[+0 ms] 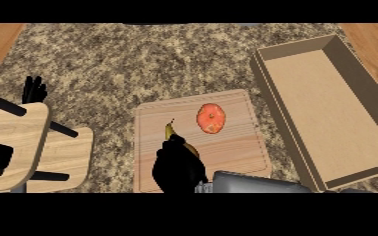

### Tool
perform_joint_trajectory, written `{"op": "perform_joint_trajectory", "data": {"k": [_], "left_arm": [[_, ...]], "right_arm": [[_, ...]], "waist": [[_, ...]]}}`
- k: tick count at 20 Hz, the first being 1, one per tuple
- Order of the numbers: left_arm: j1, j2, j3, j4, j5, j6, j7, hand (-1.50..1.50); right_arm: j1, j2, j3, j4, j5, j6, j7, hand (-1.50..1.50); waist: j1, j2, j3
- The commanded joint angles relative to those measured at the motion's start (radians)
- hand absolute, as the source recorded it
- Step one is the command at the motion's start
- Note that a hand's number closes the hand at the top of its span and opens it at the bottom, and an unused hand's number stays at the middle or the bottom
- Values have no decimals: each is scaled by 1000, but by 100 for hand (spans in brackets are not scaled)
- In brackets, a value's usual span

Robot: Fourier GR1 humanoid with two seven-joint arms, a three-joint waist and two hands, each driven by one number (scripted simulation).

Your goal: Pick the pear from the cutting board and place it in the cardboard box

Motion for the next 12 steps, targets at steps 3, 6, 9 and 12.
{"op": "perform_joint_trajectory", "data": {"k": [3,6,9,12], "left_arm": [[-118,-35,-140,-34,98,-174,-87,0],[-114,-47,-149,-34,69,-175,-86,0],[-117,-59,-131,-18,48,-151,-67,0],[-78,-54,-109,-31,-17,-90,-45,0]], "right_arm": [[-22,17,31,39,71,-115,-75,150],[-37,2,17,45,72,-147,-121,150],[-26,-2,-78,63,56,-208,-83,150],[32,-8,-299,155,-33,-271,60,150]], "waist": [[-17,4,-2],[-21,3,-3],[-40,4,-3],[-100,17,-2]]}}
